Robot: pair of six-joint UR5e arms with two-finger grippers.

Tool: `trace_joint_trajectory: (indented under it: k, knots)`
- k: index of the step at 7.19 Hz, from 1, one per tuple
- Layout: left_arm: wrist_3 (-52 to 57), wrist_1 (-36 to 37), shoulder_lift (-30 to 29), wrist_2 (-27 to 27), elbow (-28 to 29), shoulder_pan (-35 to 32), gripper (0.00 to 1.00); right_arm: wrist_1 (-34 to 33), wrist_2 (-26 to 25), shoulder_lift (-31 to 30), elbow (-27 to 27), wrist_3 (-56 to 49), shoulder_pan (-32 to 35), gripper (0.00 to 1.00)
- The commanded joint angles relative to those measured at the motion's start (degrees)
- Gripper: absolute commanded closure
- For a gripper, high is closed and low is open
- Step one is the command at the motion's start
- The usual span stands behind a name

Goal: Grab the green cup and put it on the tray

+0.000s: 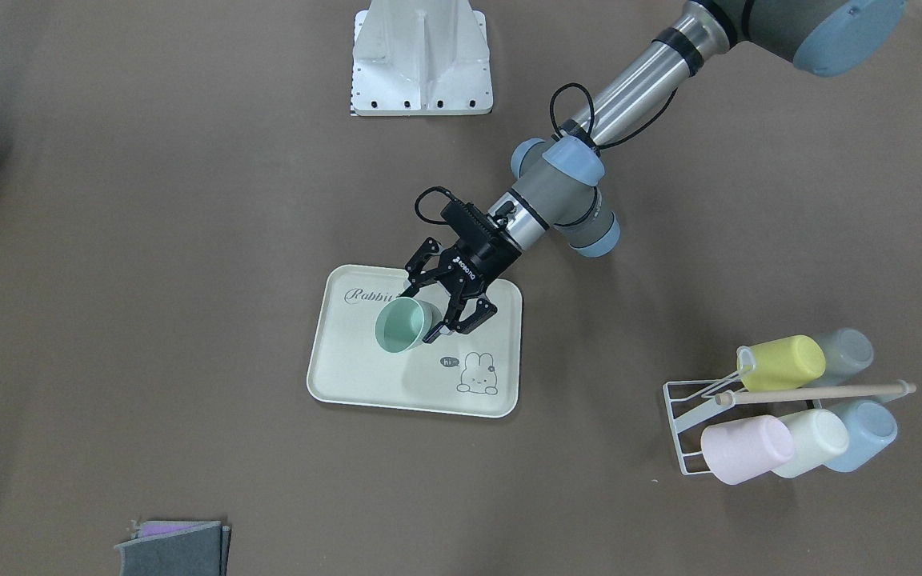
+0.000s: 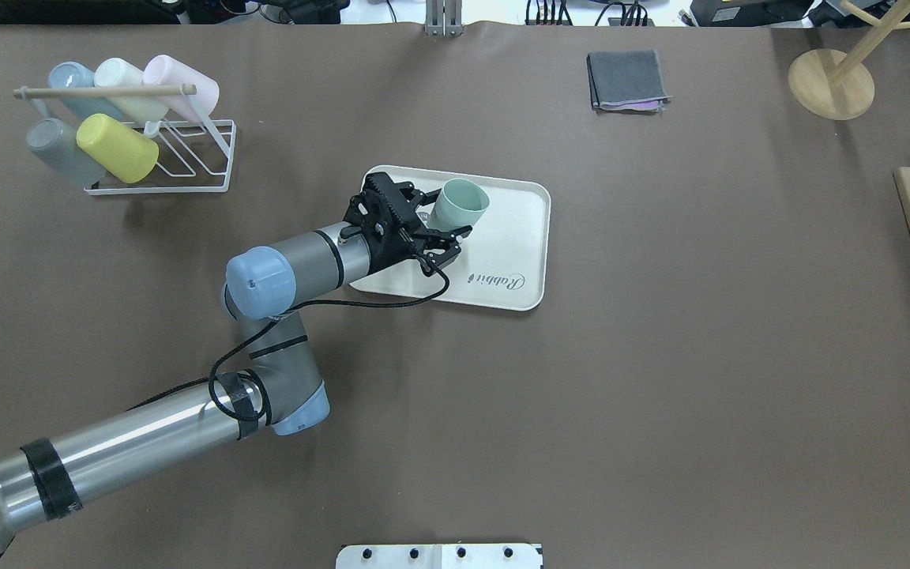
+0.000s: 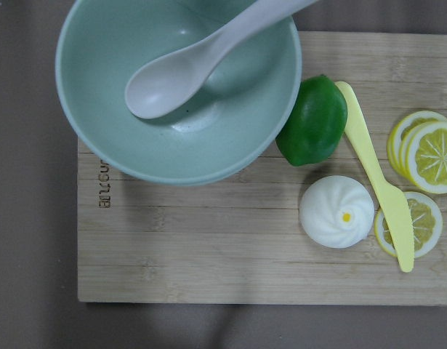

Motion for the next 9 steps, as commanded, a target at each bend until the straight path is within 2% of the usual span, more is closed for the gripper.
trace_joint_trajectory:
  k: [1, 5, 9]
  knots:
    - [2.5, 0.1, 0.5, 1.6, -0.1, 0.0, 0.34, 0.0, -1.1, 0.3, 0.2, 0.0, 0.0, 0.0]
    - [2.6, 0.1, 0.7, 1.7, -0.9, 0.0, 0.24, 0.0, -1.3, 1.2, 0.4, 0.1, 0.0, 0.0]
    - [3.1, 0.2, 0.7, 1.8, -0.9, -0.2, 0.21, 0.0, -2.1, 2.9, -0.1, 0.1, -0.5, 0.0]
